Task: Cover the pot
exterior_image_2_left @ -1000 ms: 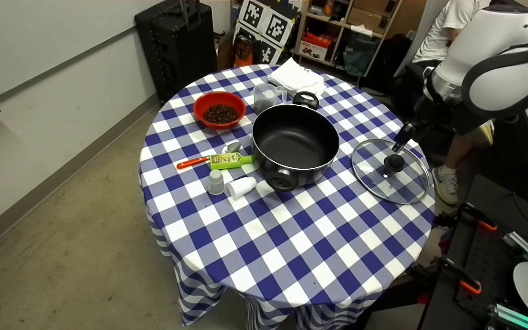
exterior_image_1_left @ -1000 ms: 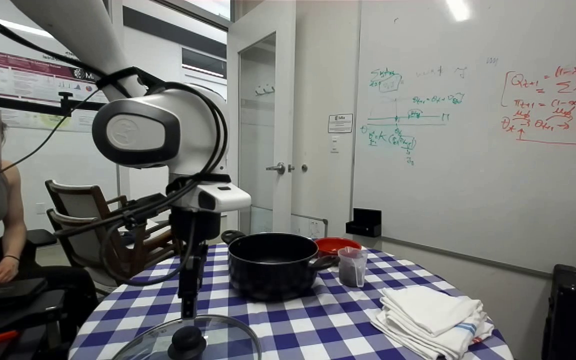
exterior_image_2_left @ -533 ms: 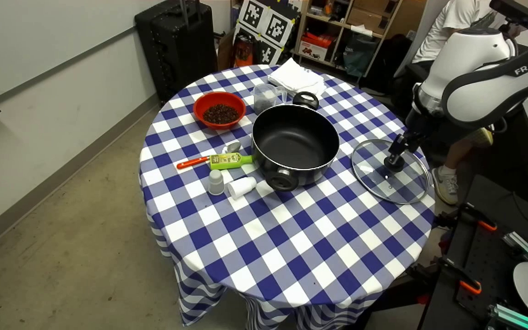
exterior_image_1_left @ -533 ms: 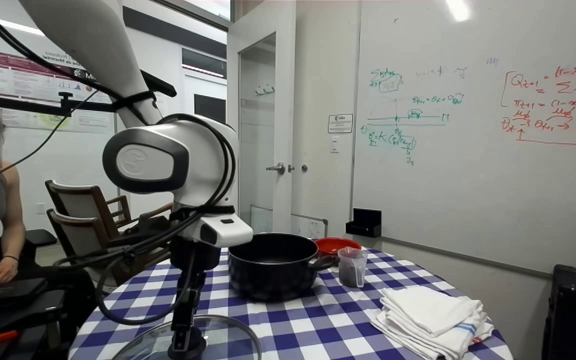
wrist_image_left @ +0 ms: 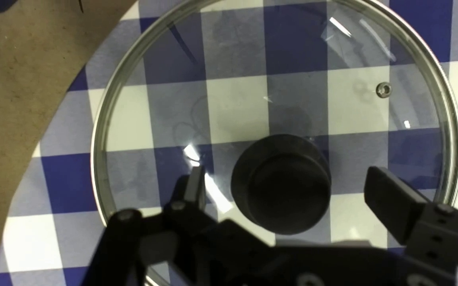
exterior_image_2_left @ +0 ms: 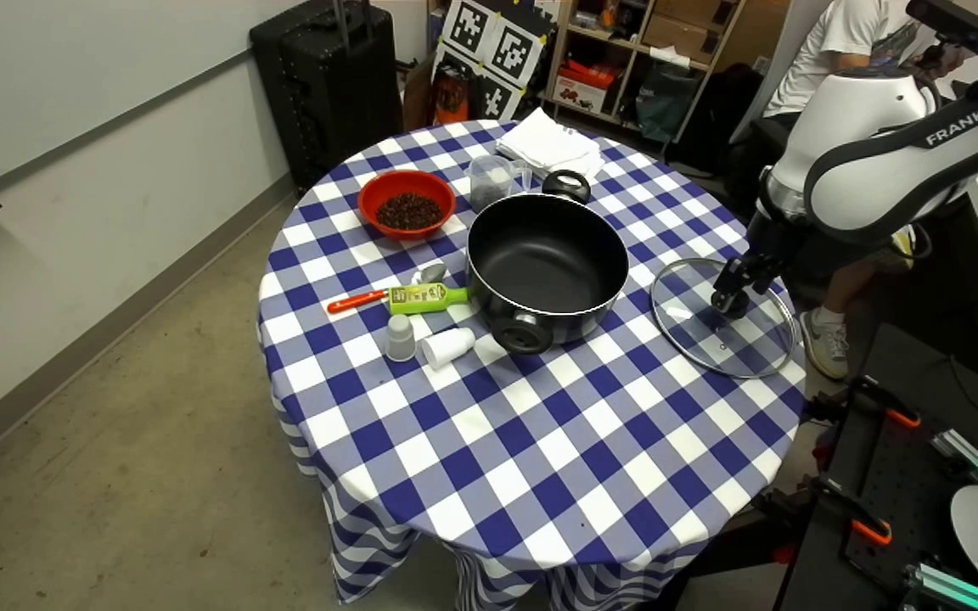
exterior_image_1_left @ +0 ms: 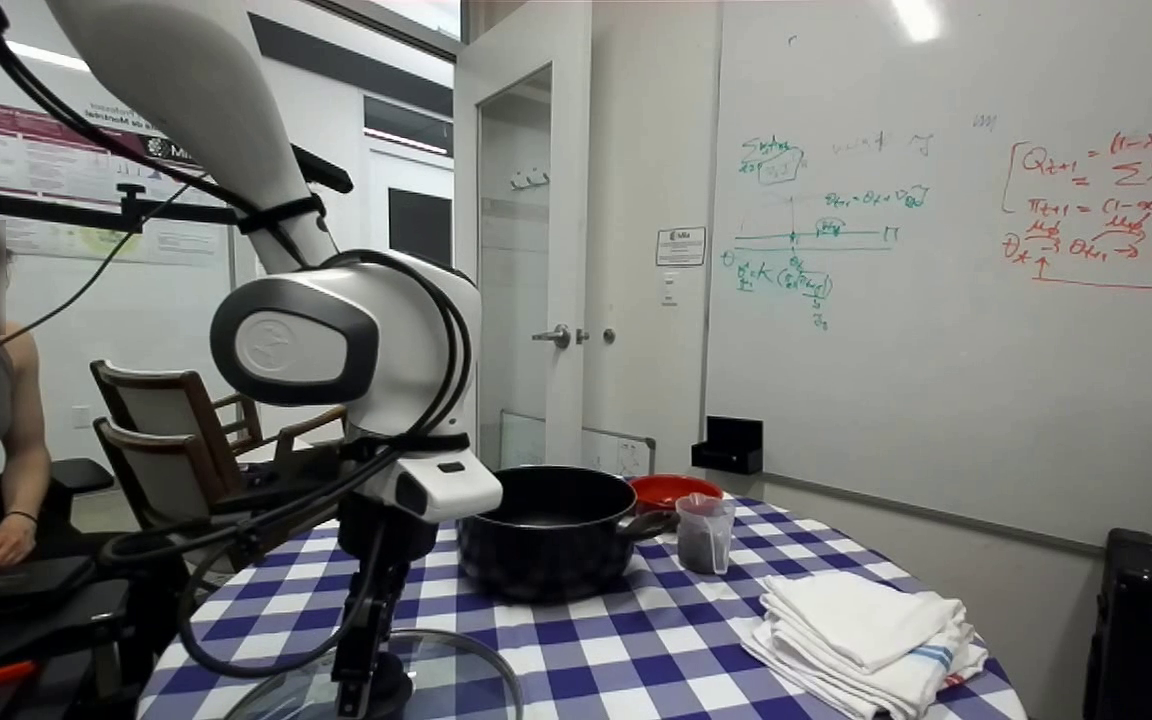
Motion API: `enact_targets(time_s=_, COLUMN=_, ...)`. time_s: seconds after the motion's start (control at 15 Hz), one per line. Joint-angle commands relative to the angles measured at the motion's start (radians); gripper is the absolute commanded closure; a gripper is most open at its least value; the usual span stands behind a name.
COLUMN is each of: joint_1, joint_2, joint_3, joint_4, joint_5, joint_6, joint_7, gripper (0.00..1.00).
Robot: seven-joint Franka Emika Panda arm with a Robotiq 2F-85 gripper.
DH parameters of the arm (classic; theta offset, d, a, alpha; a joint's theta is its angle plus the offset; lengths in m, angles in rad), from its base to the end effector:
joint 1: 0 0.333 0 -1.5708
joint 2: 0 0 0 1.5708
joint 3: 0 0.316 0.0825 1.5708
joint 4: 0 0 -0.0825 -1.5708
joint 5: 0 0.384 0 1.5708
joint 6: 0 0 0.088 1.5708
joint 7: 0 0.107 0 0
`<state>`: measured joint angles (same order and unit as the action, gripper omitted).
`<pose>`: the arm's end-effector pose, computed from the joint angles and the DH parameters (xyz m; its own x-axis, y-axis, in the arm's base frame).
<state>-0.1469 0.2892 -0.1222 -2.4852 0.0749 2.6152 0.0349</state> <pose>0.4366 -0.1258 0.1650 0.9209 -0.3577 -0.1547 -0.3601 -0.9328 0.0131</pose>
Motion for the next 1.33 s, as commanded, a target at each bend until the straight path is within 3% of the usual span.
enact_targets(time_s=0.0, joint_1=-0.013, joint_2=0.012, joint_3=0.027, joint_4=0.014, joint_5=0.055, joint_6=0.004, joint_7=-0.033, gripper=0.00)
enact_targets(time_s=0.07, joint_1=-0.018, joint_2=0.010, joint_3=0.036, joint_4=0.014, joint_5=0.074, joint_6=0.005, joint_7=-0.048, gripper=0.01)
enact_targets(time_s=0.13, joint_1=-0.018, joint_2=0.010, joint_3=0.040, joint_4=0.015, joint_5=0.085, joint_6=0.005, joint_7=-0.054, gripper=0.09)
enact_targets(time_s=0.2, joint_1=-0.018, joint_2=0.010, joint_3=0.044, joint_4=0.016, joint_5=0.095, joint_6=0.005, joint_7=-0.059, gripper=0.26)
enact_targets(time_s=0.67, joint_1=-0.025, joint_2=0.013, joint_3=0.038, joint_4=0.019, joint_5=0.098, joint_6=0.003, joint_7=-0.062, gripper=0.75)
enact_targets(time_s=1.0, joint_1=-0.001, joint_2=-0.035, joint_3=-0.002, joint_4=-0.005, joint_5=0.024, joint_6=0.000, joint_7=-0.012, gripper=0.75)
enact_targets(time_s=1.27, joint_1=-0.025, joint_2=-0.220, joint_3=-0.076, joint_4=-0.070, joint_5=-0.057, joint_6=-0.038, joint_7=-0.008, gripper=0.75)
